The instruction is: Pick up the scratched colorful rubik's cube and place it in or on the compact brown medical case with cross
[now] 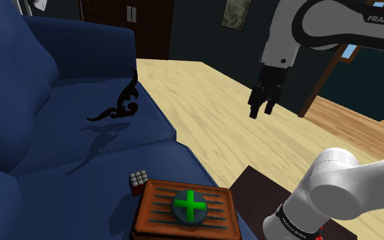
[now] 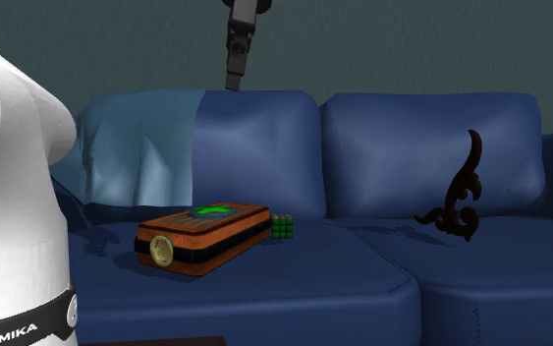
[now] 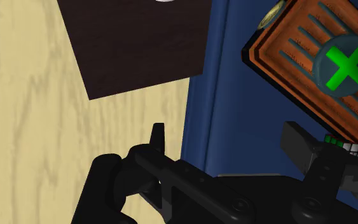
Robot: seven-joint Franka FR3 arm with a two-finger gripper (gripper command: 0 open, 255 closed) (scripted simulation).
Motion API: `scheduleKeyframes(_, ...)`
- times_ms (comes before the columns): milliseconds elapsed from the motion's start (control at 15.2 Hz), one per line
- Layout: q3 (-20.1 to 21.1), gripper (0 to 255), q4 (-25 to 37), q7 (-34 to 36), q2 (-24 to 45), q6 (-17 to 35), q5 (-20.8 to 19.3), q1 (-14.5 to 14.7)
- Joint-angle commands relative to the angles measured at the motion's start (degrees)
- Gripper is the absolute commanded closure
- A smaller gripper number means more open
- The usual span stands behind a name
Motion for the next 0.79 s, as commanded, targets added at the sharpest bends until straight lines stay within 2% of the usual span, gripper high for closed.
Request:
scheduleKeyframes(0, 0.0, 0, 0.0, 0.0, 0.0, 0.0, 0.0, 0.0)
scheduleKeyframes(726, 11.1, 0, -4.7, 11.3, 11.5, 18.7, 7.8, 4.1)
